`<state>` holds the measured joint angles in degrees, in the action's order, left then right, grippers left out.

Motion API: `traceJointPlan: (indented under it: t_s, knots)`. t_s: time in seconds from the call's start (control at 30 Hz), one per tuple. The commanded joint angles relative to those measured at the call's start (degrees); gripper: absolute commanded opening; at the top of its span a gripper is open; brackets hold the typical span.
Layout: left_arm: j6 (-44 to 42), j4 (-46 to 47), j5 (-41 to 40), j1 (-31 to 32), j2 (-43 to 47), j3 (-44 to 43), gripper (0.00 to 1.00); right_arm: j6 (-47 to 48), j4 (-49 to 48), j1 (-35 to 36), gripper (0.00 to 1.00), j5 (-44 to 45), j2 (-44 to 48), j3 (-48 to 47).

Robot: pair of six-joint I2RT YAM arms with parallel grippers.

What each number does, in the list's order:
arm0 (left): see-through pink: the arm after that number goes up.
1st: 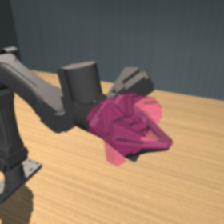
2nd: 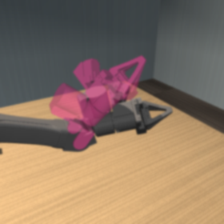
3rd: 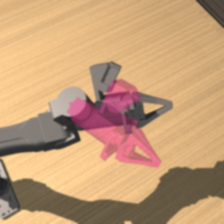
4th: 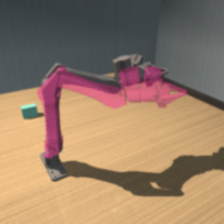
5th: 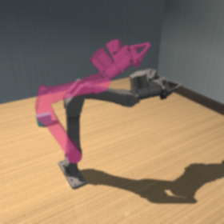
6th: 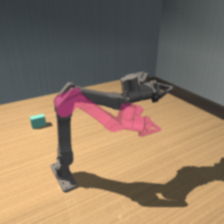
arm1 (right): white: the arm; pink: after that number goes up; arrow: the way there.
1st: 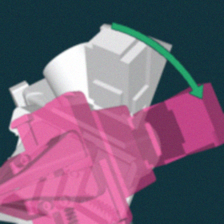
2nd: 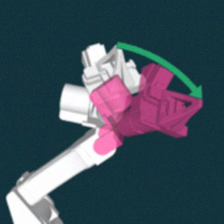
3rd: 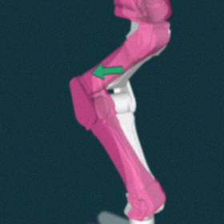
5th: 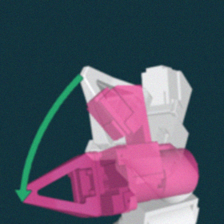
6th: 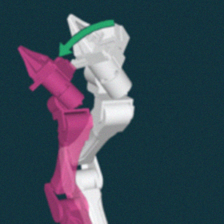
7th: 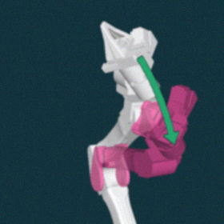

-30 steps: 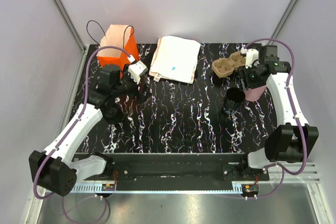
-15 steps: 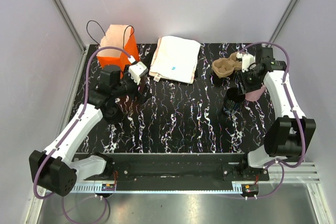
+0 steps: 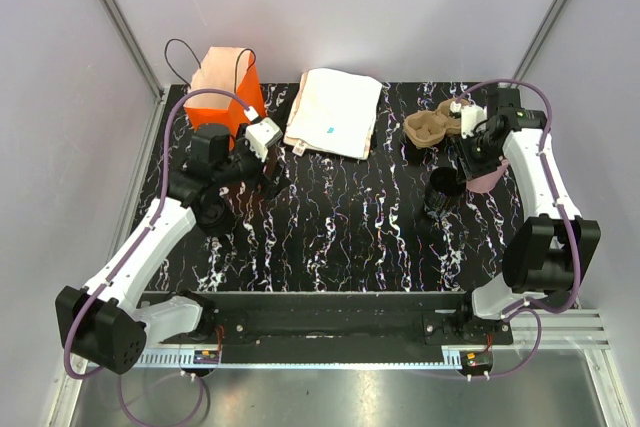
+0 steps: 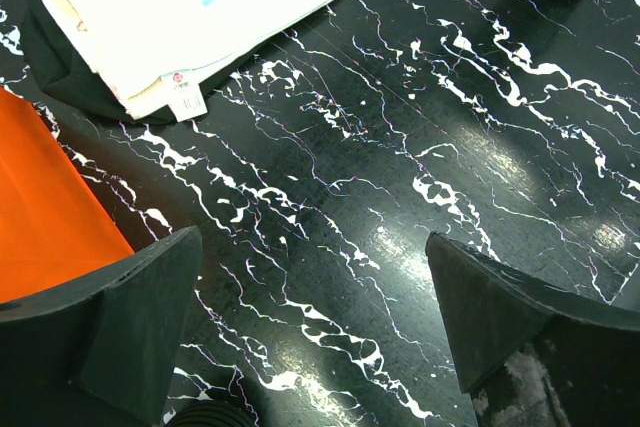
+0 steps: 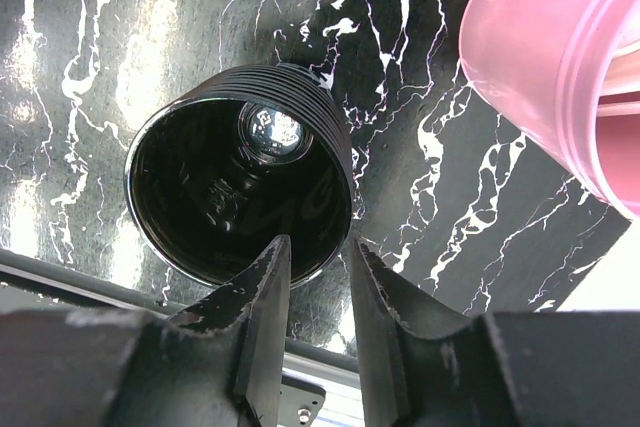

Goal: Pack the takeout coffee

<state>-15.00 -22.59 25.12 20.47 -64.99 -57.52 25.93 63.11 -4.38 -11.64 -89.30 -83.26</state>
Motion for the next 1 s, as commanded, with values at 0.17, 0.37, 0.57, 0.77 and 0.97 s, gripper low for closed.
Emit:
traceJointPlan:
  t_s: [0.17, 0.37, 0.57, 0.77, 0.97]
  knots:
    - [0.24, 2.9, 1.59, 0.19, 0.22, 0.3, 0.99, 0.96, 1.31, -0.54, 0.34, 0.21, -1.14, -2.25]
    - [0.15, 2.99, 1.51, 0.1, 0.13, 0.39, 0.99, 1.05, 1.4, -0.98, 0.33, 0.13, -1.67, -2.61]
    - [0.06, 3.08, 1.51, 0.1, 0.04, 0.39, 0.99, 1.05, 1.31, -1.33, 0.26, -0.23, -2.2, -2.61]
    - [0.06, 3.08, 1.42, 0.19, 0.04, 0.39, 0.99, 1.05, 1.14, -1.59, 0.18, -0.23, -2.29, -2.52]
    - [0.24, 3.08, 1.51, 0.1, -0.05, 0.39, 0.99, 0.87, 1.05, -1.68, 0.11, -0.31, -2.37, -2.87]
